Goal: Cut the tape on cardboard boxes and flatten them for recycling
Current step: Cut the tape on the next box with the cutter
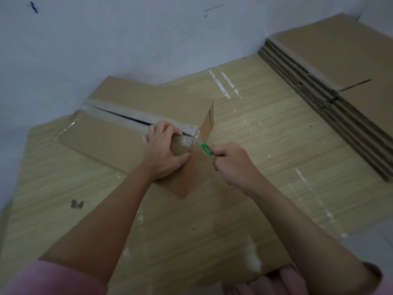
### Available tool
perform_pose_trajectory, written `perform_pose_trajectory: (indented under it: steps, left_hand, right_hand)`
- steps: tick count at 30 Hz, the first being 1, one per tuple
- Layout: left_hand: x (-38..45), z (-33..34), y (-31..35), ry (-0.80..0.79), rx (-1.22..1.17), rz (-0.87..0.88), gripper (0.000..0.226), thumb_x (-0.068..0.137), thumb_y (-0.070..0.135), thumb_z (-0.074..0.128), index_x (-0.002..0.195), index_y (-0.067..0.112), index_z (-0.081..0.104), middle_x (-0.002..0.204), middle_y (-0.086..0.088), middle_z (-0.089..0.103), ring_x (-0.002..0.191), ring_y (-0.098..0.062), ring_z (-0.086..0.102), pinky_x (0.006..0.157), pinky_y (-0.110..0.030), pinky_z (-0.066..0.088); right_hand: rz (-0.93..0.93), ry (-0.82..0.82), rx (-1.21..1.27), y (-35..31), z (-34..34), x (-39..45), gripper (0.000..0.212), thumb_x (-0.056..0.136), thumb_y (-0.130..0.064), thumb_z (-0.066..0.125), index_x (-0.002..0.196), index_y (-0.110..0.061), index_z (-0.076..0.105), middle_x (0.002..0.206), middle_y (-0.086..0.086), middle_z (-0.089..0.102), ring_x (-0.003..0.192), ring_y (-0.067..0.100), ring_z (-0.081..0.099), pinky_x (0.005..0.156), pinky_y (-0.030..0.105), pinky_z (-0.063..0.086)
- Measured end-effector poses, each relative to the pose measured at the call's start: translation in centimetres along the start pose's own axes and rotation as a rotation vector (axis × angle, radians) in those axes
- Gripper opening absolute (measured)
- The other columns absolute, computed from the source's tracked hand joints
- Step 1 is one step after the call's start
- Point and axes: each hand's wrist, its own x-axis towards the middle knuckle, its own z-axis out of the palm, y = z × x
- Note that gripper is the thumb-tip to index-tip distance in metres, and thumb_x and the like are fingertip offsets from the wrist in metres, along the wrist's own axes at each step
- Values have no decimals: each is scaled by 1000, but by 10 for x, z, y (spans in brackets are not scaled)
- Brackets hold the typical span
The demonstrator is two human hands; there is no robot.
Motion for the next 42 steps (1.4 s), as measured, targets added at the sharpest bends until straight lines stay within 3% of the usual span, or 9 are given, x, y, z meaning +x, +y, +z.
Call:
perform_pose_trajectory:
  steps: [6, 14, 26, 30, 32, 35, 38, 42]
  left_hand:
    - [0, 0, 0, -15, 4, -7, 73, 49, 67, 42, 106, 22, 53, 104, 9, 32, 103, -14, 31, 77, -27, 16]
    - [1, 0, 1, -11, -6, -14, 74, 49, 66, 42, 106, 21, 54, 108, 4, 38, 105, -17, 33, 80, -28, 18]
    - [3, -2, 3, -37, -31, -41, 77, 47, 69, 39, 107, 23, 53, 104, 9, 33, 104, -13, 31, 76, -25, 15]
    - [3, -3, 2, -57, -36, -39, 79, 46, 69, 39, 108, 23, 53, 105, 8, 33, 106, -14, 31, 78, -25, 15]
    - [3, -4, 3, -67, -23, -46, 80, 46, 69, 38, 109, 24, 52, 106, 9, 31, 107, -14, 30, 79, -25, 15]
    - [2, -4, 4, -70, -9, -53, 80, 45, 69, 37, 109, 25, 51, 106, 9, 31, 107, -14, 30, 78, -25, 15]
    - [2, -5, 4, -67, -17, -57, 80, 44, 70, 37, 109, 26, 52, 106, 10, 32, 109, -15, 31, 78, -25, 15]
    - [1, -6, 2, -48, -69, -52, 78, 44, 69, 41, 107, 25, 52, 106, 10, 34, 108, -14, 31, 79, -24, 16]
  right_hand:
    - [14, 66, 86, 6, 19, -6, 45, 87, 0, 47, 127, -16, 59, 90, -5, 52, 70, 0, 41, 57, 7, 28]
    - [54, 146, 286, 15, 48, 0, 43, 89, -1, 47, 125, -17, 62, 72, -21, 41, 64, -6, 34, 61, 13, 29]
    - [43, 71, 304, 18, 47, -12, 42, 91, -1, 47, 127, -18, 60, 70, -22, 42, 61, -7, 35, 57, 10, 29]
    - [161, 33, 562, 14, 30, -20, 44, 94, -1, 42, 123, -29, 59, 70, 0, 49, 45, 4, 37, 42, 18, 30]
    - [160, -63, 682, 14, 20, -20, 50, 90, 8, 39, 123, -25, 55, 81, 7, 50, 51, 10, 44, 47, 22, 38]
    - [82, -140, 650, 17, 17, -20, 38, 90, 13, 41, 106, -16, 60, 87, 7, 52, 56, 10, 50, 56, 24, 43]
    - [82, -136, 662, 20, 23, -24, 32, 94, 9, 39, 95, -14, 61, 81, 10, 49, 51, 8, 44, 50, 22, 38]
    - [122, -131, 758, 16, 30, -28, 40, 94, 11, 36, 101, -19, 62, 72, 3, 48, 43, 6, 34, 41, 19, 25]
